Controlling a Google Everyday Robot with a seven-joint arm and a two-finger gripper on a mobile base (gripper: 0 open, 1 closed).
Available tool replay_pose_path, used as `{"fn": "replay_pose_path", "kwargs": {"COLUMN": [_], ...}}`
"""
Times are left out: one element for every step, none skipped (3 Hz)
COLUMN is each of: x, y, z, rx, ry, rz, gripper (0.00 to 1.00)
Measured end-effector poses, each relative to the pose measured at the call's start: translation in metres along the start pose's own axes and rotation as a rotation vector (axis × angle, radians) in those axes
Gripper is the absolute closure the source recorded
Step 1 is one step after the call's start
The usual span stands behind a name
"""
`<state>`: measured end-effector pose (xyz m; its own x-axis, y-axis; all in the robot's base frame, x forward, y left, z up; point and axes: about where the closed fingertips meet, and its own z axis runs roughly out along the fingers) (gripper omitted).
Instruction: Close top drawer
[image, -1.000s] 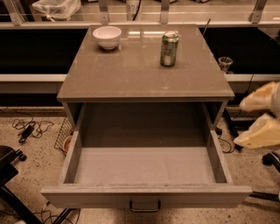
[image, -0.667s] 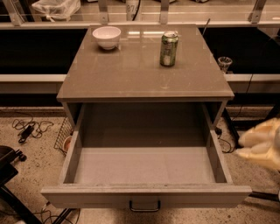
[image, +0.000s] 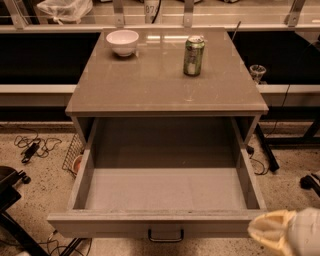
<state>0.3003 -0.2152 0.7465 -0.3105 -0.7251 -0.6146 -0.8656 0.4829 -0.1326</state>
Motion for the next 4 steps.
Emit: {"fn": "replay_pose_path", "kwargs": {"x": [0.023,0.023,0.027,0.027], "y": [0.044,0.044,0.025,-0.012], "z": [0.04,0.04,0.07,0.106], "rx": [-0.103,-0.103,-0.116,-0.124], "ry": [-0.026,-0.026,-0.032,-0.061], "rz": [0.026,0.026,0.022,0.001], "gripper": [1.0,1.0,1.0,1.0]}}
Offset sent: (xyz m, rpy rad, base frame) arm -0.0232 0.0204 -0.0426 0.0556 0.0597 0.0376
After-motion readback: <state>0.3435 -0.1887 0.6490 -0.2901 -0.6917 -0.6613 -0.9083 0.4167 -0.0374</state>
